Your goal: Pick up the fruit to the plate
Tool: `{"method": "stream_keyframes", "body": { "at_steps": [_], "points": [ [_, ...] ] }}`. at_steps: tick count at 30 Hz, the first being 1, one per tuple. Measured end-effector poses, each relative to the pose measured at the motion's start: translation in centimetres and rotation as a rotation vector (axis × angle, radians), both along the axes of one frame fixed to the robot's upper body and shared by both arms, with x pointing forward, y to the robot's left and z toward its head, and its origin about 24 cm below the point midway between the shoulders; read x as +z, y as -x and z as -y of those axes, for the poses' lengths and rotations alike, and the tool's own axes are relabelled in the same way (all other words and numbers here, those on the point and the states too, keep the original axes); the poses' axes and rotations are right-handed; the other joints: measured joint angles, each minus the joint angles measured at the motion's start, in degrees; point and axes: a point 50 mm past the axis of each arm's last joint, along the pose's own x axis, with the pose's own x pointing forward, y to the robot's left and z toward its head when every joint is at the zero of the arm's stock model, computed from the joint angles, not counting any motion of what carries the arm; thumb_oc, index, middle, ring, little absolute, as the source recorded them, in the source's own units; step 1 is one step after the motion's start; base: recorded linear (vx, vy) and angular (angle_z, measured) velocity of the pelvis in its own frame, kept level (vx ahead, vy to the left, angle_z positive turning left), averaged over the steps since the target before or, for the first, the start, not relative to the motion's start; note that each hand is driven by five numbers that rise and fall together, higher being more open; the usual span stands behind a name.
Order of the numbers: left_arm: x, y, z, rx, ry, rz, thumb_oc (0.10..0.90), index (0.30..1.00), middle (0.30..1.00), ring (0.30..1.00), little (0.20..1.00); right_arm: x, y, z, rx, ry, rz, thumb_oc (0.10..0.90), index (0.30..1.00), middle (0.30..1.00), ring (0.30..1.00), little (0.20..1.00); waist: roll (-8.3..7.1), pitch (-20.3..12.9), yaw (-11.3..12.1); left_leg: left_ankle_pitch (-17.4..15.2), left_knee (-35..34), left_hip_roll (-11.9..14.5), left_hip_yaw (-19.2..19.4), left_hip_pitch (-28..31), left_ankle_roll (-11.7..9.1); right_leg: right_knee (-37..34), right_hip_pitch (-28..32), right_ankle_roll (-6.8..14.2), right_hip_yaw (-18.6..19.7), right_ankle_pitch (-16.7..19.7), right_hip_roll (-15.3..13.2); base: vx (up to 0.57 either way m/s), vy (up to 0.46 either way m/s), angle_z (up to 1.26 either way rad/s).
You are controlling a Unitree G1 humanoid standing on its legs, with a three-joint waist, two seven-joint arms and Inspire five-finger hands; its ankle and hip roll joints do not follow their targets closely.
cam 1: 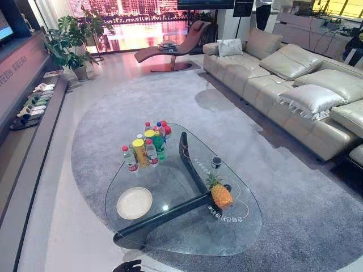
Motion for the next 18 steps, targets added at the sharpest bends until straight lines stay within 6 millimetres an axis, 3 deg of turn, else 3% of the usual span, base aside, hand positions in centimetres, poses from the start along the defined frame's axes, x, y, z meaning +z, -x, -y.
{"method": "stream_keyframes", "body": {
  "at_steps": [18],
  "points": [
    [-0.05,0.21,-0.05,0.002,-0.001,-0.01,0.8,0.9,0.9,0.9,0.9,-0.02,0.03,-0.04,0.003,0.0,-0.001,0.8,0.9,0.9,0.9,0.9,-0.05,-0.59,-0.03,-0.12,0.0,0.05,0.15,0.09,-0.16,0.02,0.0,-0.01,0.03,-0.13,0.08,-0.01,-0.002,-0.05]
  ]
}}
